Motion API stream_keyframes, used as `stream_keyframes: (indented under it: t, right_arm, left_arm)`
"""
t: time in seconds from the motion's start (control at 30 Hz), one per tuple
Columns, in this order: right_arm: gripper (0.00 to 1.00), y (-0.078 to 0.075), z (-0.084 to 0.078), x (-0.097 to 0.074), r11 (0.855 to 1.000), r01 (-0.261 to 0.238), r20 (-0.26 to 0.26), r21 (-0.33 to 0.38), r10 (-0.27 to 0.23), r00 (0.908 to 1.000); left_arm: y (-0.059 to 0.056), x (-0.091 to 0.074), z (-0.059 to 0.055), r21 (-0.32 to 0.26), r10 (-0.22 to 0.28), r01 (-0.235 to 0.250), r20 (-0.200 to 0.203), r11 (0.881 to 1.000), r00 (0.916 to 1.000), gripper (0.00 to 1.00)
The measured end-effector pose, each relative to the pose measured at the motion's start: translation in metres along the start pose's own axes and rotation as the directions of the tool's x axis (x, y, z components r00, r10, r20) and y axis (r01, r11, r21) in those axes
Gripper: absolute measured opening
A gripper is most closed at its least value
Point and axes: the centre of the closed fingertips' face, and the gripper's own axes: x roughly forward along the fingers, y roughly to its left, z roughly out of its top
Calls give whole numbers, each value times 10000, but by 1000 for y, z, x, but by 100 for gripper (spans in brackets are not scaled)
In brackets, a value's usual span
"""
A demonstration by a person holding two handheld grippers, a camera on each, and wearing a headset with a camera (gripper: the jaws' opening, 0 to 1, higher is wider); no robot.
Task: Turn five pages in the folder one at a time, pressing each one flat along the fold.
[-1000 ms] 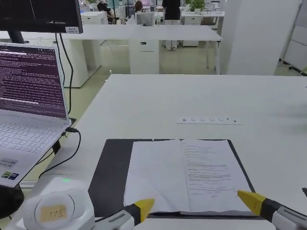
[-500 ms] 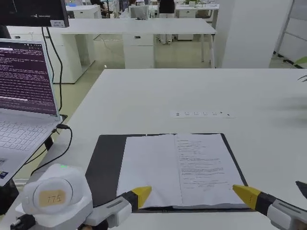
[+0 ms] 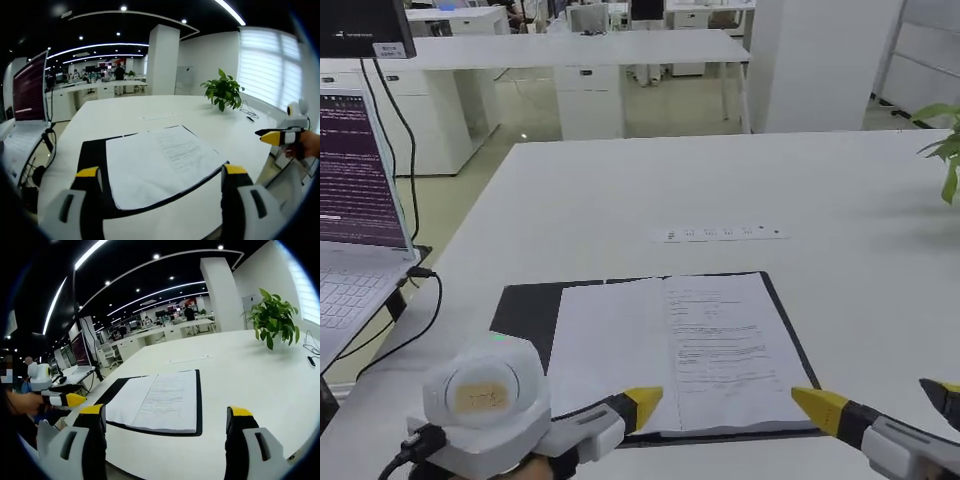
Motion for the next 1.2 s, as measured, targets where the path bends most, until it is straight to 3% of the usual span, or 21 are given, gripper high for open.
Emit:
stream_keyframes:
  t: [0.27, 0.57, 0.9, 1.2]
  right_arm:
    - [99, -10, -3, -6, 9999, 56, -96, 106, -55, 9999]
    - [99, -15, -6, -10, 9998, 88, -133, 179, -85, 9999]
    - [99, -9, -6, -9, 9999, -152, -156, 73, 153, 9998]
    - [99, -1, -11, -9, 9992, -410, -287, -20, 409, 9987]
  left_arm:
    - [-23, 29, -3, 233, -487, 493, -280, 9985, 9984, 99]
    - [-47, 55, -17, 531, -883, 930, -849, 9942, 9925, 99]
    - [-79, 83, -22, 1350, -1522, 1672, -1144, 9766, 9817, 99]
    - [-96, 103, -35, 1543, -1664, 1893, -1499, 9697, 9746, 99]
